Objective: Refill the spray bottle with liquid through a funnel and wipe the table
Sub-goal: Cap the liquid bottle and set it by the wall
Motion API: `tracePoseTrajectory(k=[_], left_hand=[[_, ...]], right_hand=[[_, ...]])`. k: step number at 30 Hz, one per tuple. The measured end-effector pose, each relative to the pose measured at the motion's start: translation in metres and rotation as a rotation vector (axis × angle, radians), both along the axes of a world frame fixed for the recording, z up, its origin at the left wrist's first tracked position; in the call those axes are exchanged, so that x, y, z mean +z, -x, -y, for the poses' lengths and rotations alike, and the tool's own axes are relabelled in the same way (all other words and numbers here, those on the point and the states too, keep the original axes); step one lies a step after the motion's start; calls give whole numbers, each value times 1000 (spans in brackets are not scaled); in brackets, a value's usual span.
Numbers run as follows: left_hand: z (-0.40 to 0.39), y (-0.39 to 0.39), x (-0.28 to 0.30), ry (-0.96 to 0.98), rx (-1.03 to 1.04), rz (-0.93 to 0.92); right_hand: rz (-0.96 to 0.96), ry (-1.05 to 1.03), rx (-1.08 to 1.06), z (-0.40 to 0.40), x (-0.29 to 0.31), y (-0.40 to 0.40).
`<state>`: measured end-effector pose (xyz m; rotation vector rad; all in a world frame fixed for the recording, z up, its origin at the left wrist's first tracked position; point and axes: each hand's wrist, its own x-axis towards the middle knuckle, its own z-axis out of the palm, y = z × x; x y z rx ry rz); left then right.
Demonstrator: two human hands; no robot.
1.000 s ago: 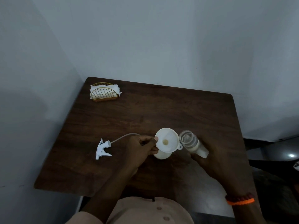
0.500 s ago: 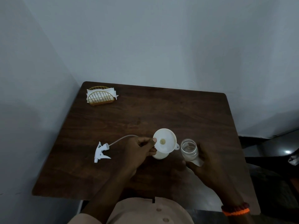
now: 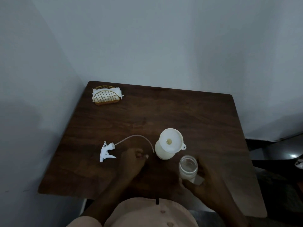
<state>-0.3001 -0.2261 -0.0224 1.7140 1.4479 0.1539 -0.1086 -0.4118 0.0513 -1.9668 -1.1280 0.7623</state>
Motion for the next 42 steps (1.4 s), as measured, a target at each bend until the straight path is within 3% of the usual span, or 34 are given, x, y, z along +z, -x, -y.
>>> tracePoseTrajectory(k=[4,8,12,18,23,28,36,42], left_hand=[[5,16,-39,-173,-264,-291],[8,21,-50,-234,-349,-319],[6,21,-42,-186,-343,-235],[4,33,32,-67,-97,212],[-1,53,102,-169,-91,428],[6,54,122,-273,-347,405],[6,56,116,-345,-400,317],[0,64,123,-249,-517,330]], right_hand=[[-27,-11,86,-6,1,24],[-38,-54,141,-18,5,42],[3,-74,172,-30,4,53],[-14,-79,165,-42,-3,62],[2,-92,175,-51,-6,70],[0,-97,198,-60,-12,80],[18,-147,170,-68,-9,91],[7,-179,165,-70,-12,97]])
